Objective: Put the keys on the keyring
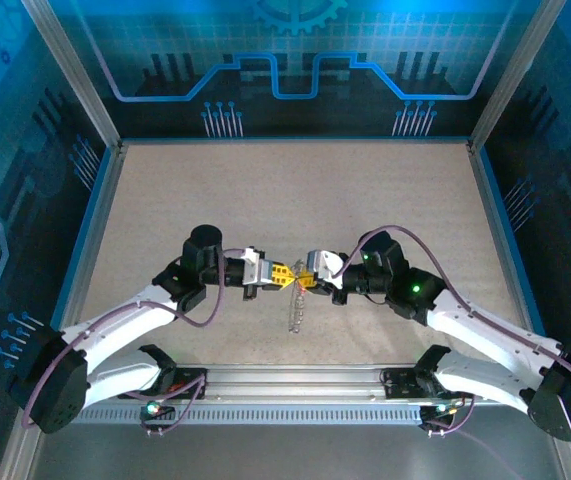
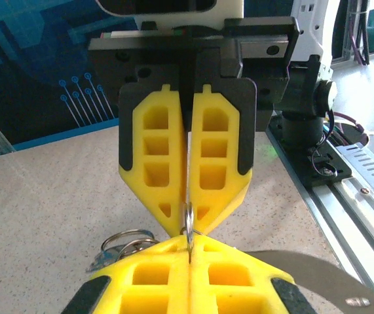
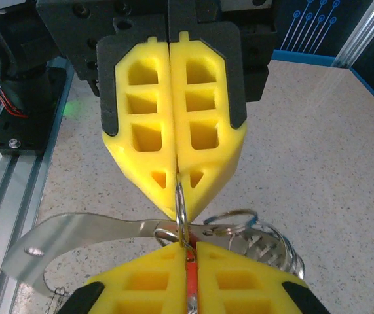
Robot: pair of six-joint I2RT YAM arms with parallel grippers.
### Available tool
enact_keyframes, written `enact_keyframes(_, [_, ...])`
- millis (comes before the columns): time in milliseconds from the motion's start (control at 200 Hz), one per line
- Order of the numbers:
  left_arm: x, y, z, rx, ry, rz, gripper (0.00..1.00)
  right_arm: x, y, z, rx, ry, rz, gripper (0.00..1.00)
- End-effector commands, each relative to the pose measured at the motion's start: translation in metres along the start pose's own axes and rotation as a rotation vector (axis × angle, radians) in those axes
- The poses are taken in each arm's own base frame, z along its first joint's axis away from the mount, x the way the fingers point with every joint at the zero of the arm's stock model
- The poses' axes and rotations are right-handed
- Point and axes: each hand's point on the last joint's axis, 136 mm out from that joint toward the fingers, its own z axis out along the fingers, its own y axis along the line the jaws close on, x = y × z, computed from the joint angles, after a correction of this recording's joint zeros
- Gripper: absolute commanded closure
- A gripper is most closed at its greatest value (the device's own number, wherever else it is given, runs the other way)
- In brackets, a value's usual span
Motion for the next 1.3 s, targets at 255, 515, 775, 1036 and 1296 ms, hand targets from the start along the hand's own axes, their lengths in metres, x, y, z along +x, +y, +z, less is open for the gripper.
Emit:
enact_keyframes(255, [-0.006,-0.003,0.001,0.035,-0.058,0.008,1.00,-0.013,0.003,0.000,-0.030,-0.078,-0.007,0.88])
enact_keyframes(515, [-0.003,-0.002,0.002,0.024,-0.049,0.005,1.00,-0.015,0.004,-0.003,-0.021,-0.097,-0.017,0.85])
enact_keyframes(775, [-0.003,-0.001,0.002,0.021,-0.047,0.004,1.00,-0.016,0.004,-0.003,-0.017,-0.112,-0.018,0.89])
enact_keyframes(1036, [0.002,0.003,0.000,-0.011,-0.007,0.011,0.81,-0.010,0.002,-0.001,-0.010,-0.063,-0.025,1.00])
enact_keyframes(1296, [0.015,0.006,-0.001,-0.043,0.098,0.028,0.78,0.006,-0.002,0.009,0.033,0.130,-0.070,1.00])
